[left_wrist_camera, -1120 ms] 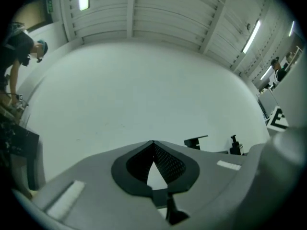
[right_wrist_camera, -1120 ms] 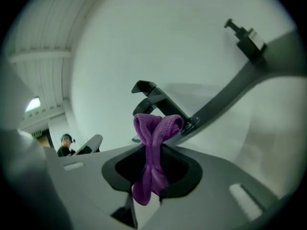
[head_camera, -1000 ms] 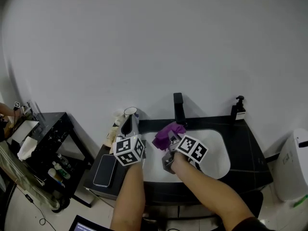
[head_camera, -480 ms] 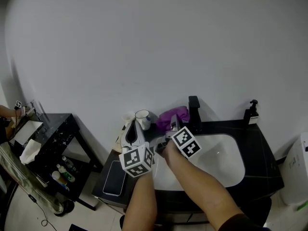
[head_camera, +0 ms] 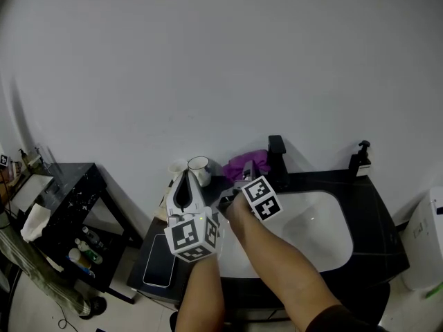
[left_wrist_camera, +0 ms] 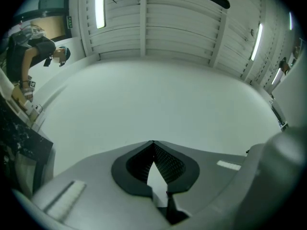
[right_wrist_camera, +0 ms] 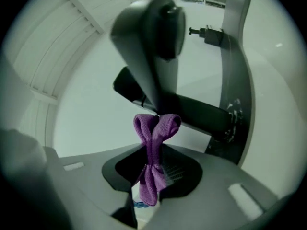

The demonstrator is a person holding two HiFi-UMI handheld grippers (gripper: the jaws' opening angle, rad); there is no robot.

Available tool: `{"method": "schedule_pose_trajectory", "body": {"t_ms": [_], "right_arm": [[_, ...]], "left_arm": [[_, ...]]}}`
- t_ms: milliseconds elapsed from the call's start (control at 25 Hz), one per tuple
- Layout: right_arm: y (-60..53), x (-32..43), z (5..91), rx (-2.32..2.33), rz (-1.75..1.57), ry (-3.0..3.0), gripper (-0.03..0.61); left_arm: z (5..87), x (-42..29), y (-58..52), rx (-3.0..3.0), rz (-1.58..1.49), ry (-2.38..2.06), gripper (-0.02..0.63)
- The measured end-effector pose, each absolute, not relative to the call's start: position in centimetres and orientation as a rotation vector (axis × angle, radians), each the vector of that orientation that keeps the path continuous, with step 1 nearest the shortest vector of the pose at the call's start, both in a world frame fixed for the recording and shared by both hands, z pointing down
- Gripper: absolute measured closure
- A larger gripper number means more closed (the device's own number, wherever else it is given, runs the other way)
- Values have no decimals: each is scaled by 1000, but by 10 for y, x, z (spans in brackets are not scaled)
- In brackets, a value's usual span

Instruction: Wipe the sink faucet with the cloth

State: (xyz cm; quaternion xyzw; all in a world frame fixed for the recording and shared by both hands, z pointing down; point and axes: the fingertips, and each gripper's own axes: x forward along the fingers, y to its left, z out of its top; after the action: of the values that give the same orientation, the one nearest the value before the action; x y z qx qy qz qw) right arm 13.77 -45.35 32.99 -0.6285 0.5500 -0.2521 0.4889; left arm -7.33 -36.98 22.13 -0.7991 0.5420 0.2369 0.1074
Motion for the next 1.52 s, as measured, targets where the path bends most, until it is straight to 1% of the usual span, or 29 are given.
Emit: {"method": "schedule_pose_trajectory", "body": {"t_ms": [320,560,880,1120,1200,1240,1400,1520], "right_arm": [[-449,135,370,-1532,-731,1259,488],[-441,132,393,-1441,-833,1207,488],[-388,118,367,-1511,-803,1522,486],[-321,114,331,-1516,-740,1852,486],[-295,122,317,-1547,-625,1965,485],[-285,131,307,-1586,-514,2018,485],[-260,196,263,-1849,81,2109,485],[-259,243,239,-2027,466,2126,485]], "left_arm": [[221,-67,-368,-2354,682,1572,597],[222,-65,-368,-2351,651,1567,597],[234,-60,-376,-2355,569,1608,597],[255,-53,-389,-2402,423,1641,597],[263,-53,-395,-2453,413,1654,597],[266,-55,-399,-2480,427,1673,597],[272,-58,-406,-2529,448,1710,597],[273,-39,-401,-2573,421,1633,597]]}}
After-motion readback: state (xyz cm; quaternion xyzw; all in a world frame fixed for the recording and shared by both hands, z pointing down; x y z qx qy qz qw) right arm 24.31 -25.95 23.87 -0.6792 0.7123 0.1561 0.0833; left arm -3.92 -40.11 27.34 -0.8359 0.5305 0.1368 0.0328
